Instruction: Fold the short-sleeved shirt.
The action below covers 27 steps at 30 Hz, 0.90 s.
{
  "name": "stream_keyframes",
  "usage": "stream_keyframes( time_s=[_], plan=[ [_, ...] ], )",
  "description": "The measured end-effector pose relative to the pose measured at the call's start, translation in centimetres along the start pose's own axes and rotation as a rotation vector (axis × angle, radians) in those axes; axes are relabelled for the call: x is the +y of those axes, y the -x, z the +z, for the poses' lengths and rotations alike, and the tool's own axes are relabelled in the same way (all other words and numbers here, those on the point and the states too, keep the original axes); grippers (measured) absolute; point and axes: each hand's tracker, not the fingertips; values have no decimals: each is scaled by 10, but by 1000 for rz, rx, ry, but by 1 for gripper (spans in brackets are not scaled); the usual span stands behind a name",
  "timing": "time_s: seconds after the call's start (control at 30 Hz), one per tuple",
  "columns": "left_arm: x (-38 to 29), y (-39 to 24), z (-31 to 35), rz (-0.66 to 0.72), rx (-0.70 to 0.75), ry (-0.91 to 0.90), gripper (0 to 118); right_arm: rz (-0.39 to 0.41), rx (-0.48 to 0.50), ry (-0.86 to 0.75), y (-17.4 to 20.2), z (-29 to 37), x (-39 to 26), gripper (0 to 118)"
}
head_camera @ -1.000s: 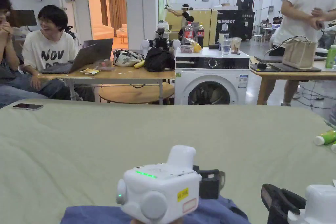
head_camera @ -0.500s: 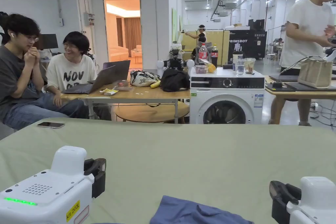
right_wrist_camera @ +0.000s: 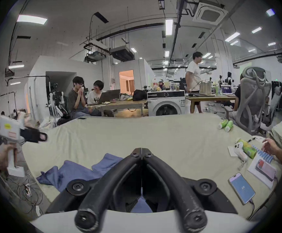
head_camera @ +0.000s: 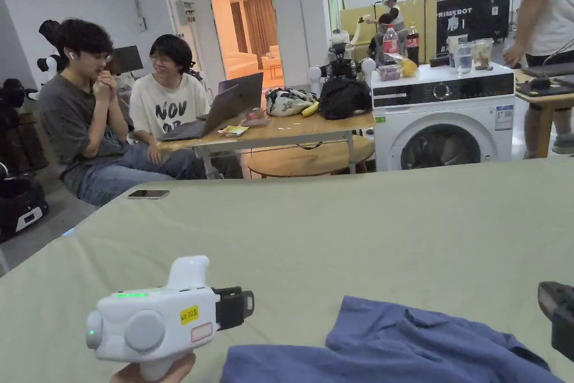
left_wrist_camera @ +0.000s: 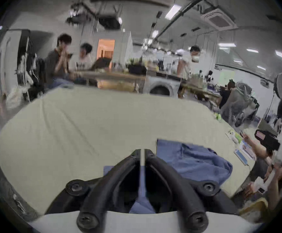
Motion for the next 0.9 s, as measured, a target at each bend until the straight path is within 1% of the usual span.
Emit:
stream_keyframes(
  time_s=[0.03, 0.07, 0.13, 0.23, 0.37, 0.4, 0.43, 0.47, 0.5, 0.53, 0.6, 0.63, 0.67, 0.73, 0.8, 0.83, 0.87, 0.9],
  plan=[
    [1, 3, -14, 25, 20, 53, 31, 7, -2, 15, -3, 0, -5, 0],
    [1, 7, -28, 52, 14, 98, 41, 18, -6, 30, -6, 0, -9, 0],
    [14, 76, -92, 134, 15, 156, 41, 32, -29, 51, -13, 0, -19, 0],
    [12, 97, -136, 164, 77, 250, 41, 29, -61, 95, -26, 2, -28, 0],
    [-3, 105, -164, 174, 101, 343, 41, 10, -102, 140, -41, 3, -37, 0],
    [-12, 91, -156, 161, 105, 351, 41, 1, -102, 149, -44, 4, -39, 0],
    [-15, 90, -157, 156, 105, 368, 45, -6, -104, 157, -46, 4, -40, 0],
    [-18, 91, -159, 152, 106, 373, 56, -9, -105, 162, -47, 5, -42, 0],
    [-20, 90, -159, 143, 110, 372, 59, -9, -106, 167, -48, 5, -43, 0],
    [-24, 75, -145, 134, 114, 358, 59, -7, -109, 173, -48, 5, -45, 0],
    [-25, 75, -146, 137, 113, 361, 59, -2, -109, 181, -48, 4, -47, 0],
    [-24, 78, -153, 136, 137, 378, 59, -1, -108, 187, -48, 3, -48, 0],
    [-24, 83, -159, 111, 159, 384, 56, -1, -109, 192, -48, 3, -49, 0],
    [-23, 78, -159, 99, 154, 363, 41, -8, -108, 201, -46, 4, -51, 0],
    [-24, 75, -163, 119, 115, 367, 17, -25, -112, 219, -47, 2, -55, 0],
    [-26, 70, -165, 91, 165, 373, 1, -54, -126, 259, -49, -2, -59, 0],
    [-28, 68, -166, 55, 167, 369, 0, -82, -134, 313, -54, -8, -64, 0],
    [-30, 66, -167, 60, 167, 371, 0, -132, -146, 393, -60, -17, -72, 0]
  ],
)
